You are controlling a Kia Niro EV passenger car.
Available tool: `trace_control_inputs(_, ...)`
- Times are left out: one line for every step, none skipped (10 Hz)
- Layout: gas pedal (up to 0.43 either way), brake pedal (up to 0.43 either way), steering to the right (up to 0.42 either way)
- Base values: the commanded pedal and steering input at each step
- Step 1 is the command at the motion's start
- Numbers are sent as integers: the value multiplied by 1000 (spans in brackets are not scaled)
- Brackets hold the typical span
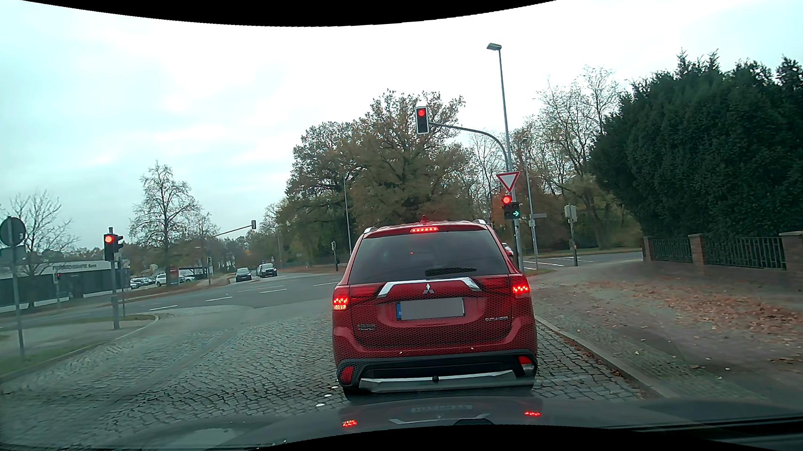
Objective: Follow the waypoints while adhering to traffic rules and regulations
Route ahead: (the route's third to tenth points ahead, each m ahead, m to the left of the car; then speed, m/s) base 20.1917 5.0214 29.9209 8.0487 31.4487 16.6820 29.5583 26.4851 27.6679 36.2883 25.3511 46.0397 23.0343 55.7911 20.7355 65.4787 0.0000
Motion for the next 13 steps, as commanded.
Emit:
trace_control_inputs(0,366,-4)
trace_control_inputs(0,366,-4)
trace_control_inputs(0,366,-4)
trace_control_inputs(0,366,-4)
trace_control_inputs(0,366,-4)
trace_control_inputs(0,366,-4)
trace_control_inputs(0,366,-4)
trace_control_inputs(0,366,-4)
trace_control_inputs(0,366,-4)
trace_control_inputs(0,366,-4)
trace_control_inputs(0,366,-4)
trace_control_inputs(0,366,-4)
trace_control_inputs(0,366,-4)
